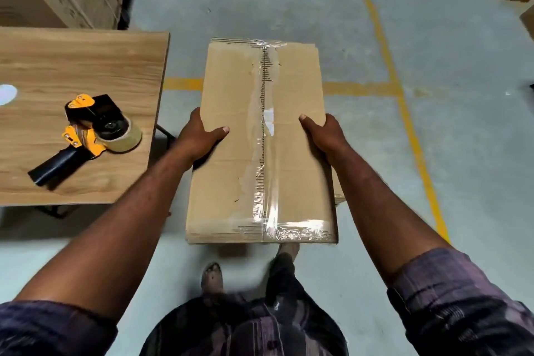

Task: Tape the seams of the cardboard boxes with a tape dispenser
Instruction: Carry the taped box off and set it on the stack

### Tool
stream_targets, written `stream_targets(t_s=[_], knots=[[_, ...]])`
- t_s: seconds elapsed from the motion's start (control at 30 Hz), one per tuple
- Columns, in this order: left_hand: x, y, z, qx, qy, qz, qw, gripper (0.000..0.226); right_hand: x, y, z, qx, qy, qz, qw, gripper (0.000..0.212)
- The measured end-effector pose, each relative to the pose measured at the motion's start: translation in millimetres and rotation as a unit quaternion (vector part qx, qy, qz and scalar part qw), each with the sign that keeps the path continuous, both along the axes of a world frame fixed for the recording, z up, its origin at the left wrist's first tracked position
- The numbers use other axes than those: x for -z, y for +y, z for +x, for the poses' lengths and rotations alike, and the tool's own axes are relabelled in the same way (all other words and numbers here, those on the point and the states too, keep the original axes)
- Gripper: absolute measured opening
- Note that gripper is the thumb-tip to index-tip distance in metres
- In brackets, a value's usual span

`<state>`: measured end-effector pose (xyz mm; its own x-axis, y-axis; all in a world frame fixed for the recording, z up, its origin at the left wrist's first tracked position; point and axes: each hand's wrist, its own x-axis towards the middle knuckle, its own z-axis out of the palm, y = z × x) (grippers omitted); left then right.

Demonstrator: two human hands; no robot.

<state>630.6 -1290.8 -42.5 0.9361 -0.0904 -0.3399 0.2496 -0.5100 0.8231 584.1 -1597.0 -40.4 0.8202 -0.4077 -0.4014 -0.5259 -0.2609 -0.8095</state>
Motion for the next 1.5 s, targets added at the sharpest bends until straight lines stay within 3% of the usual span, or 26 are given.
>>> stream_targets(t_s=[0.1,0.33,0.6,0.8,0.9,1.13,1.5], knots=[[16.0,-29.9,15.5,-0.026,0.012,0.038,0.999,0.076,23.3,-23.9,25.4,-0.012,0.0,0.01,1.0,0.054],[94.4,-71.1,54.2,-0.076,0.039,0.046,0.995,0.065,112.0,-54.4,65.8,-0.02,0.012,0.031,0.999,0.055],[223.7,-84.9,92.5,-0.109,0.069,0.049,0.99,0.069,238.1,-69.2,112.7,-0.035,0.049,0.013,0.998,0.057],[305.1,-87.7,125.3,-0.084,0.091,0.079,0.989,0.086,332.4,-73.6,139.5,-0.036,0.076,0.009,0.996,0.07],[342.2,-87.4,141.4,-0.062,0.088,0.084,0.991,0.088,369.3,-76.8,152.9,-0.037,0.082,0.007,0.996,0.066],[388.1,-95.3,160.0,-0.057,0.092,0.057,0.992,0.085,414.3,-84.7,180.0,-0.035,0.079,-0.007,0.996,0.062],[421.2,-95.9,169.0,-0.066,0.099,0.065,0.991,0.083,450.0,-77.8,188.0,-0.034,0.103,0.003,0.994,0.083]])
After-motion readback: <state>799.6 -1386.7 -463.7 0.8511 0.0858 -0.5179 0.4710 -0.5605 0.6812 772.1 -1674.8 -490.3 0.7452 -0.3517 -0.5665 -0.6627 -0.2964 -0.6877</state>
